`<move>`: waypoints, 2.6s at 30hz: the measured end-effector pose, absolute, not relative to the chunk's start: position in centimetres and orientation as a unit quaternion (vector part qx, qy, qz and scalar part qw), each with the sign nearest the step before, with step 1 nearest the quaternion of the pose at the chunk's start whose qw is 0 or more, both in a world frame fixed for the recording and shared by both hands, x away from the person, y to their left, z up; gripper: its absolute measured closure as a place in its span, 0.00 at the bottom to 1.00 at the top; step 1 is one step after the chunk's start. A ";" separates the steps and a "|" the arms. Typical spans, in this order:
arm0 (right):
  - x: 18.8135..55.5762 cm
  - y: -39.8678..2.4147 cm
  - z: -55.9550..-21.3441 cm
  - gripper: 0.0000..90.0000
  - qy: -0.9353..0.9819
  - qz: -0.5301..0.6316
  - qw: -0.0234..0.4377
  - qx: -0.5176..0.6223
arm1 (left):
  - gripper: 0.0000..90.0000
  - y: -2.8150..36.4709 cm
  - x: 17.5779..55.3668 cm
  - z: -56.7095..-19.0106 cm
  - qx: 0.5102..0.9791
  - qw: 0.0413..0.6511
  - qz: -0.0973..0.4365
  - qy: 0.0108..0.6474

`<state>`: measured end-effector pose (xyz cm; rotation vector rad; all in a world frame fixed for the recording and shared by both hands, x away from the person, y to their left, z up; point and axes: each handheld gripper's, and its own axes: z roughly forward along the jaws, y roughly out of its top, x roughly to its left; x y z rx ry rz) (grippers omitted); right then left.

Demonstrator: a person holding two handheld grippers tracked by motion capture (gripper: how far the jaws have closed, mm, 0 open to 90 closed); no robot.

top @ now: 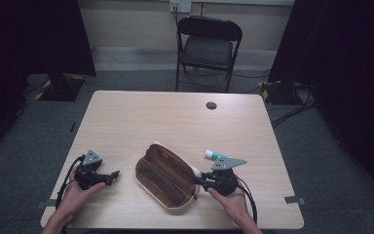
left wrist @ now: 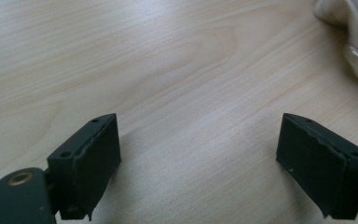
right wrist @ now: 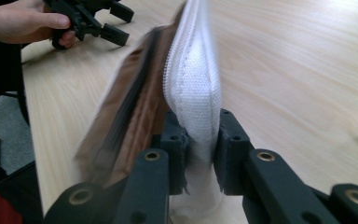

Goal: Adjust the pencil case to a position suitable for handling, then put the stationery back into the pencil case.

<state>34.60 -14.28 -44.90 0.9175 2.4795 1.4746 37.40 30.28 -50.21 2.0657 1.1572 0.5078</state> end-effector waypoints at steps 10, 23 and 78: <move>35.3 -15.3 -45.2 0.71 0.815 0.465 0.107 0.329 | 0.14 30.3 37.4 -50.2 0.798 0.352 0.196 0.447; 35.7 -16.8 -45.9 0.76 0.786 0.442 0.152 0.404 | 0.14 30.3 37.4 -50.2 0.798 0.352 0.196 0.448; 43.4 -21.9 -48.0 0.42 0.796 0.402 0.156 0.424 | 0.14 30.2 37.4 -50.2 0.799 0.351 0.196 0.447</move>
